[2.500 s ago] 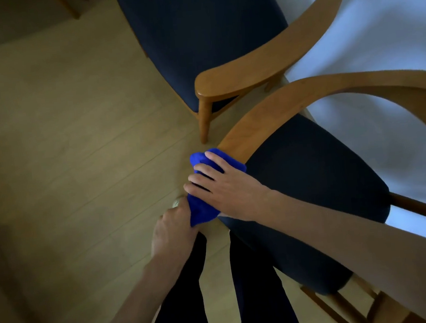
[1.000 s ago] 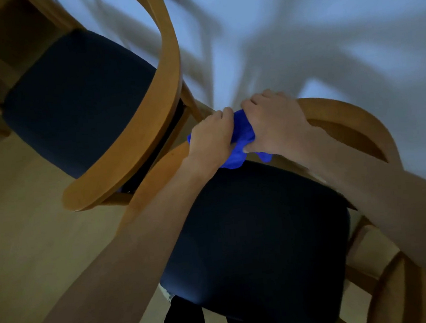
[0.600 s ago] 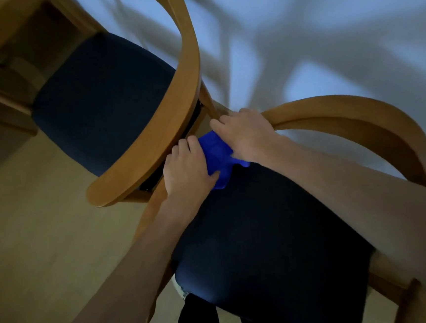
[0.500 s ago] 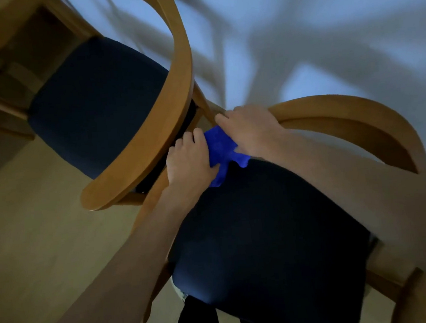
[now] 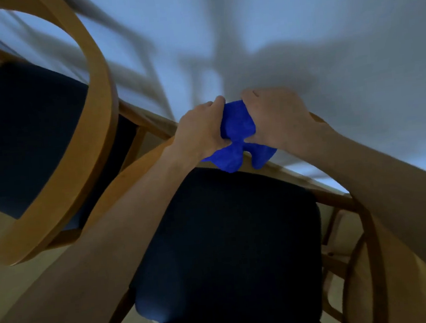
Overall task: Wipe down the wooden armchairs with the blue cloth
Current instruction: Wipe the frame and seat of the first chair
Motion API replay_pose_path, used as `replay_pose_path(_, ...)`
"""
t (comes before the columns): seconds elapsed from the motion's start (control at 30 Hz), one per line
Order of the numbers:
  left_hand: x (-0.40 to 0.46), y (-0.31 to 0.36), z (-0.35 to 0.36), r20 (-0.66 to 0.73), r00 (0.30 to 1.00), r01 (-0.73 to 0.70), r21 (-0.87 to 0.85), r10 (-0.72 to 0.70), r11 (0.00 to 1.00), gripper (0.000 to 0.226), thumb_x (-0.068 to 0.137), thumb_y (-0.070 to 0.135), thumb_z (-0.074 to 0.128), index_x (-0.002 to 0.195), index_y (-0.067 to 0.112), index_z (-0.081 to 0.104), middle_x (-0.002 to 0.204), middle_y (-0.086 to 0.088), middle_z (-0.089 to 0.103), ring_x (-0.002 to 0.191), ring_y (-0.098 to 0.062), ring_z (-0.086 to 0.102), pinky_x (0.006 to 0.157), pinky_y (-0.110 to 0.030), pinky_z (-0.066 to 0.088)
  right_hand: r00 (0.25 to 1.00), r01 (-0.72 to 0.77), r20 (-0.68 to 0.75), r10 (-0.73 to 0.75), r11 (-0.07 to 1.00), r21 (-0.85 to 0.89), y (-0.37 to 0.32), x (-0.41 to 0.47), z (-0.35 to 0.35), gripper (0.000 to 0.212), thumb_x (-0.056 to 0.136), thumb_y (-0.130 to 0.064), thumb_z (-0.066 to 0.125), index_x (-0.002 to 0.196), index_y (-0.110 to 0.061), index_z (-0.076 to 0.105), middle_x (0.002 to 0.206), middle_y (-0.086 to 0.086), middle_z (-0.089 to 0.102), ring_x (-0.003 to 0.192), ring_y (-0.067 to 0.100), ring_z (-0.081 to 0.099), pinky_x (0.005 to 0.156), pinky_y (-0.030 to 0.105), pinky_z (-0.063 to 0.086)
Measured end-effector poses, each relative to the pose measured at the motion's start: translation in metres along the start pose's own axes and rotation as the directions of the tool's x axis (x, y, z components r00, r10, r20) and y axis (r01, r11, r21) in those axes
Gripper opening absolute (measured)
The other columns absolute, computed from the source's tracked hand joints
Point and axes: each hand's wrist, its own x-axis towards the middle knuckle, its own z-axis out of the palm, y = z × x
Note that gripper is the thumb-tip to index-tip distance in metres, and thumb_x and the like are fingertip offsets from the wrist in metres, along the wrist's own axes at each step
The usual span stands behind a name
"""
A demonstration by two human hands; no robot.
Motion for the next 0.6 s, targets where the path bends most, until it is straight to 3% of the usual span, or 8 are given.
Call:
replay_pose_path(0.13,-0.011,-0.023,-0.001,0.031,0.998,0.046,-0.026,-0.045,0.999,0.047,0.072,0.033,0.079,0.096,0.014,0.043,0.082,0.001,0.054,0.076,-0.022,0.055,0.063,-0.033,0.041,0.997,0.072,0.037,-0.070,0.996,-0.055,-0.022,0.017,-0.003,0.050,0.075,-0.041,0.076,0.105,-0.013,0.046,0.088,0.002,0.050,0.073,0.022,0.046,0.062,0.035,0.037)
replay_pose_path(0.27,-0.040,-0.051,-0.005,0.098,0.973,0.206,0.023,-0.208,0.978,0.040,0.079,0.032,0.075,0.103,0.013,0.049,0.096,-0.005,0.064,0.086,-0.024,0.062,0.075,-0.037,0.051,0.984,0.169,0.068,-0.162,0.979,-0.110,-0.066,0.036,-0.003,0.037,0.081,-0.033,0.074,0.103,-0.015,0.050,0.076,-0.001,0.041,0.069,0.021,0.043,0.060,0.034,0.030)
replay_pose_path(0.4,-0.064,-0.068,0.000,0.050,0.946,0.315,0.086,-0.320,0.945,0.028,0.085,0.031,0.066,0.103,0.016,0.050,0.088,0.000,0.061,0.078,-0.019,0.060,0.068,-0.031,0.042,0.959,0.282,0.047,-0.278,0.948,-0.150,-0.097,0.049,0.005,0.021,0.088,-0.022,0.063,0.087,-0.015,0.043,0.067,-0.002,0.042,0.056,0.017,0.041,0.057,0.033,0.031)
replay_pose_path(0.6,-0.061,-0.068,0.012,-0.062,0.940,0.340,0.111,-0.335,0.934,0.028,0.081,0.032,0.068,0.097,0.019,0.050,0.077,0.008,0.052,0.066,-0.013,0.048,0.059,-0.028,0.035,0.960,0.279,0.035,-0.277,0.948,-0.151,-0.091,0.050,0.011,0.030,0.085,-0.025,0.065,0.087,-0.015,0.037,0.066,-0.002,0.036,0.051,0.015,0.030,0.047,0.030,0.017)
